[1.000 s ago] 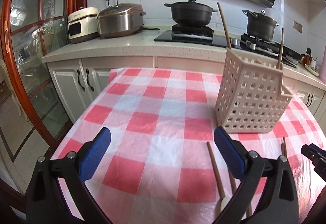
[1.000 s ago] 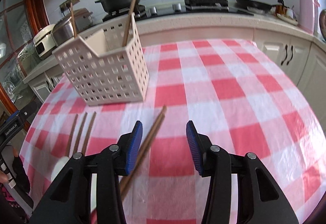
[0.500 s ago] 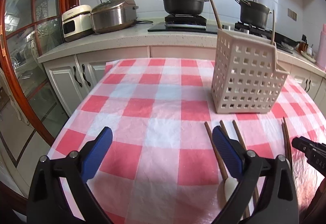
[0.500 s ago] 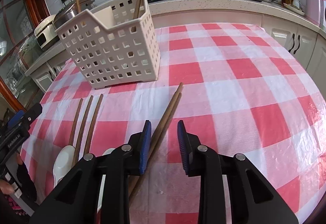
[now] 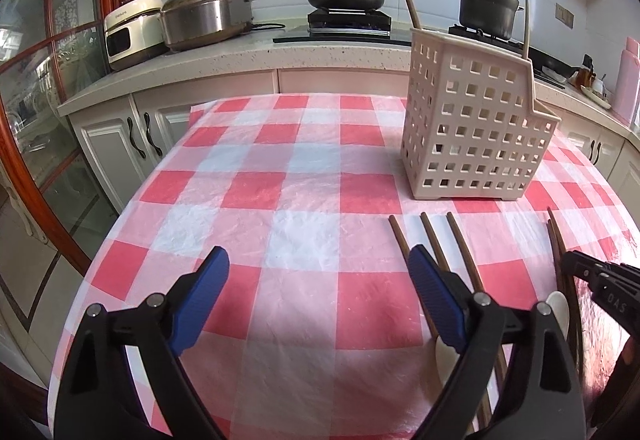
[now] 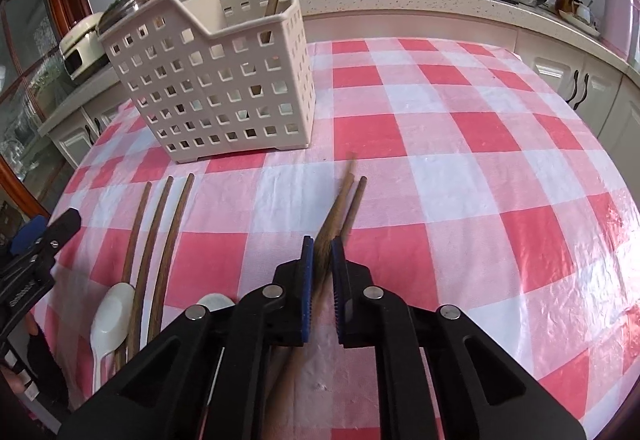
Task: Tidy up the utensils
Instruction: 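Grasp another wooden chopstick from the row with the right tool, then grasp another wooden chopstick with the left tool while the right tool holds its chopstick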
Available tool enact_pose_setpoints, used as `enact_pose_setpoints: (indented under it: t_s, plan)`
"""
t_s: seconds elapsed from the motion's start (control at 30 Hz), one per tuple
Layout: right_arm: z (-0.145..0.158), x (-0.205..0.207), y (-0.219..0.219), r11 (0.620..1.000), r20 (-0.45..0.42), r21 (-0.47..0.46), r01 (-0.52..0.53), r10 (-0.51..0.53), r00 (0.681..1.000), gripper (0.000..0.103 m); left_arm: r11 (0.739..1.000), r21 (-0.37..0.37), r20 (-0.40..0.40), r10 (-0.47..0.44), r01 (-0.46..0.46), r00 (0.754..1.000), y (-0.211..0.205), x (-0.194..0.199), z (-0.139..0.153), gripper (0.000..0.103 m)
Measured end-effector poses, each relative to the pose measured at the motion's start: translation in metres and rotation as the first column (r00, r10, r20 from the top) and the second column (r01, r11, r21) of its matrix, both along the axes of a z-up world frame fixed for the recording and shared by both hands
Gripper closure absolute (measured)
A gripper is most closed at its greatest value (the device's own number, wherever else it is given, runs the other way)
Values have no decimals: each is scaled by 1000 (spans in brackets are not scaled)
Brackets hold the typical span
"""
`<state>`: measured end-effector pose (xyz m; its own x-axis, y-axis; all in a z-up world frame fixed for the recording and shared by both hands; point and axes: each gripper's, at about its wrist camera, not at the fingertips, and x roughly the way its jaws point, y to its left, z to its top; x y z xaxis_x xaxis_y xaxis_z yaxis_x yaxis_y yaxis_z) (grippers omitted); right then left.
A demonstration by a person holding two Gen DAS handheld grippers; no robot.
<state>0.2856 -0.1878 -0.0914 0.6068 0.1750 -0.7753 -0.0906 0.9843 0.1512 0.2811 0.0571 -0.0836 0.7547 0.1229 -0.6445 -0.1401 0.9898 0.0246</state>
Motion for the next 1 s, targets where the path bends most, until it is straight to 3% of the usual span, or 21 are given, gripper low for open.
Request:
enact_pose_setpoints:
  t_s: [0.27,0.5,0.67,1.0]
  plan:
    - [3,-7,-25,999,8,23,23,-24,1000,96,1000,-1,-29,-25,25,999,-13,3,-7,19]
    - [-6,-4,-44,998,-39,37,50,-49,998,95,999,6,-44,-34,35,998,-21,5,-12,20]
    - [-6,1,-39,1000,-37,-13,28,-29,999,94,999,-12,-62,-32,31,998,-20,7,-15,20]
    - [-5,10,-39,999,-50,-34,3,-5,999,94,997,-68,-134,-50,41,990,-23,22,-26,34]
